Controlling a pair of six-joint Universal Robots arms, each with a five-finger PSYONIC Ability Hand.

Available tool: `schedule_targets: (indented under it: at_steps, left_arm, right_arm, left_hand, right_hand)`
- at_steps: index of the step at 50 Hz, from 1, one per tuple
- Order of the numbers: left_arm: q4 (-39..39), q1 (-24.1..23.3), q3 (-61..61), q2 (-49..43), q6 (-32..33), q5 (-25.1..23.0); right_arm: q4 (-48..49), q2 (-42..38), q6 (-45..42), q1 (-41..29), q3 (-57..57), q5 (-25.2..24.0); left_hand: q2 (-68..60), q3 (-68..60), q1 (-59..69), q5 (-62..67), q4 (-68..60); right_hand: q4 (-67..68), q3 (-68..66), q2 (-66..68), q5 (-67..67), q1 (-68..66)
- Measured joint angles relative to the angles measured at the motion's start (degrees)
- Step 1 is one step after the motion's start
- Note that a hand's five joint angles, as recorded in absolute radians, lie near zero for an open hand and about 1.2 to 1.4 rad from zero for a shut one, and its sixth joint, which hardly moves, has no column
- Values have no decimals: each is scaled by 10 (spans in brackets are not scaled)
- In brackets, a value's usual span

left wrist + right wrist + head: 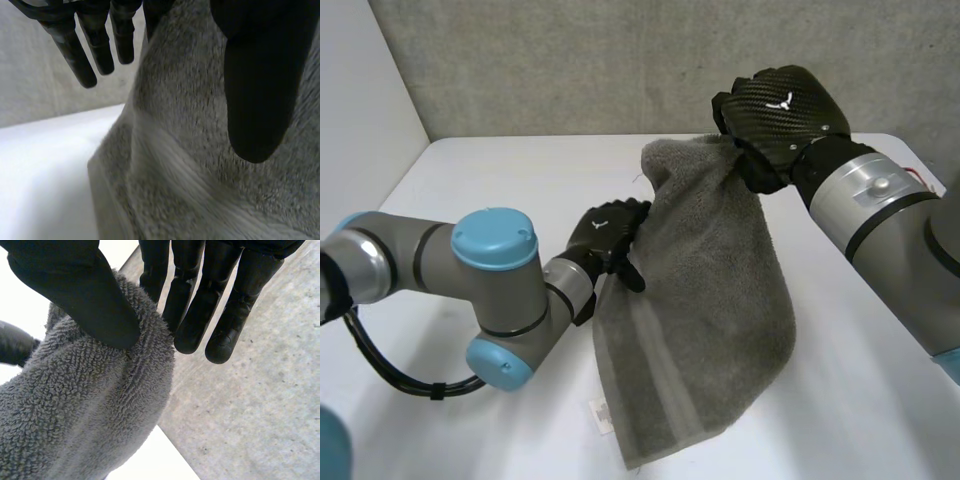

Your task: Fold the towel.

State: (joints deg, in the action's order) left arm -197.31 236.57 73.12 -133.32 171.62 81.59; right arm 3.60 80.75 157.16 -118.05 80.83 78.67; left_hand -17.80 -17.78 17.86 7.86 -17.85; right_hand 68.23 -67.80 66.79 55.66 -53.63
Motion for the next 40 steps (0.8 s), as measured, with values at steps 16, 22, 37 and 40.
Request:
schedule_targets:
  at_steps: [16,22,37,40]
  left_arm:
    - [31,1,-82,-25,-21,42]
    - [4,13,-131,49,4,88]
    - [-25,25,-196,112,122,99]
    - [-23,31,-137,125,126,98]
  right_arm:
    - [7,33,-2,26,13,6]
    - [26,-32,7,49,-49,42]
    - [253,-121,89,49,-92,150]
    - [230,-124,68,46,-57,141]
  left_hand:
    - [-495,-493,473,483,-493]
    - [-512,-511,484,500,-511]
    - [-519,-518,491,509,-519]
    - [-519,-518,491,509,-519]
  right_hand:
    - [1,0,0,0,0]
    - [2,0,0,0,0]
    - [2,-3,6,1,0]
    - [2,-3,6,1,0]
